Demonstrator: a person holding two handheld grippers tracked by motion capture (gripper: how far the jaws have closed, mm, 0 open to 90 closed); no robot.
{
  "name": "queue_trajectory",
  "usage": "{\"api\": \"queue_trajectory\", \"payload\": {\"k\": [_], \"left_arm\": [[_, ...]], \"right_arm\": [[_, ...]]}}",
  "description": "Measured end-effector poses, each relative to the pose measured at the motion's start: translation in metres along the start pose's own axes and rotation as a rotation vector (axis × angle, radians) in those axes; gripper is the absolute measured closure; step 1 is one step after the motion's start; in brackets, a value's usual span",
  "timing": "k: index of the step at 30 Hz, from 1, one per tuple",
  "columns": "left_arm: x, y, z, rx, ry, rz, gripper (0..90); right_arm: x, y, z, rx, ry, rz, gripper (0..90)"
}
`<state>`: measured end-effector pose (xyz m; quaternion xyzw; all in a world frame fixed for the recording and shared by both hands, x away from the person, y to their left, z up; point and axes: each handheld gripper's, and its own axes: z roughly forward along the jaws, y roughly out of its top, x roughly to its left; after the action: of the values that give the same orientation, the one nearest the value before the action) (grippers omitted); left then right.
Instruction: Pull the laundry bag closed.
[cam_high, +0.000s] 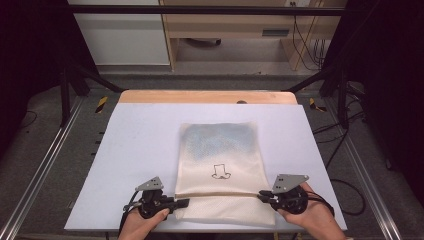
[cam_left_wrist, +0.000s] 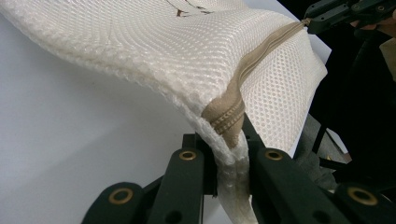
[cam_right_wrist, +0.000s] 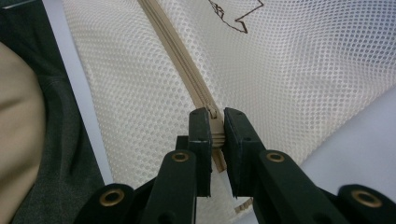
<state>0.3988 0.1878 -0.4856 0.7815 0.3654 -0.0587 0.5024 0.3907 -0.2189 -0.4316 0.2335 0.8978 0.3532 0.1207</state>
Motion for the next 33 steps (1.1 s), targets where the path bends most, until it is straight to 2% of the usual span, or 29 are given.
{"api": "queue_trajectory", "payload": {"k": [33], "left_arm": [[0.0013,0.0004,-0.0011,0.002,0.016,0.004,83.7]], "right_arm": [[-0.0033,-0.0096,-0.0071,0.002,-0.015,0.017,82.1]]}}
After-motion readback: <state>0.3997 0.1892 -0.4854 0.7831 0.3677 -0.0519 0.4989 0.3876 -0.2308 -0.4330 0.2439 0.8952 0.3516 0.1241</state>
